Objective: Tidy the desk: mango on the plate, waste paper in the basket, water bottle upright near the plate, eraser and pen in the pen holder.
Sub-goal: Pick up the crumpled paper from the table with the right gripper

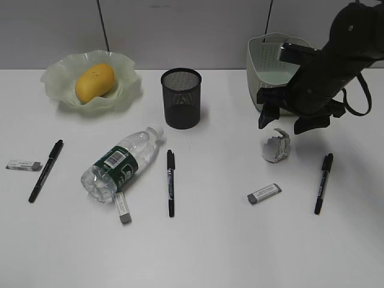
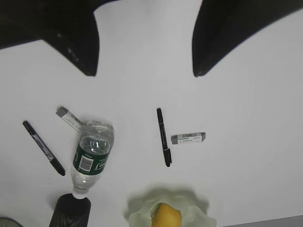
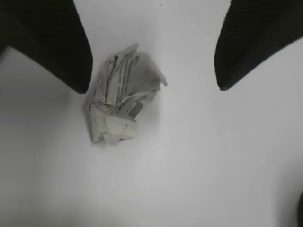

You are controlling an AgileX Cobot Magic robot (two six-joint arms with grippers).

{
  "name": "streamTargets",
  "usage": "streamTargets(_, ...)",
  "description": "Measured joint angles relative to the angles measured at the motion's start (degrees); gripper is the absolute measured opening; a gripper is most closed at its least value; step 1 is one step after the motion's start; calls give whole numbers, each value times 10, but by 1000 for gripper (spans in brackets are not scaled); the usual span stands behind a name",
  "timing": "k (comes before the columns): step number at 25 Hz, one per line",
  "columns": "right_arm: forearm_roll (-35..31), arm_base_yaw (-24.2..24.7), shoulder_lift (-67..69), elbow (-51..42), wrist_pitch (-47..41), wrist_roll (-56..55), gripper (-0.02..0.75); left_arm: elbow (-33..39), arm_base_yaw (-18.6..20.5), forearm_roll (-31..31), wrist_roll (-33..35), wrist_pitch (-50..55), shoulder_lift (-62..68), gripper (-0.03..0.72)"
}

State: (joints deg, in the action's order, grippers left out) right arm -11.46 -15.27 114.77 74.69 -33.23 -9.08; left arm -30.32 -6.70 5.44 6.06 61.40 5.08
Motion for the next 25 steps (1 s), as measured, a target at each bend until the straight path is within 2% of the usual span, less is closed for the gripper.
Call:
streamTargets(5, 54, 0, 49, 48, -38, -30, 633, 0, 0, 0, 0, 0, 0, 470)
streamTargets(18, 52, -10, 93, 55, -48, -18, 615, 0, 0, 0, 0, 0, 0, 470)
streamTargets(20, 51, -14, 93, 55, -45, -15, 579, 0, 0, 0, 0, 0, 0, 470)
streamTargets(25, 50, -16, 93, 55, -44, -14, 402, 0, 0, 0, 0, 0, 0, 470)
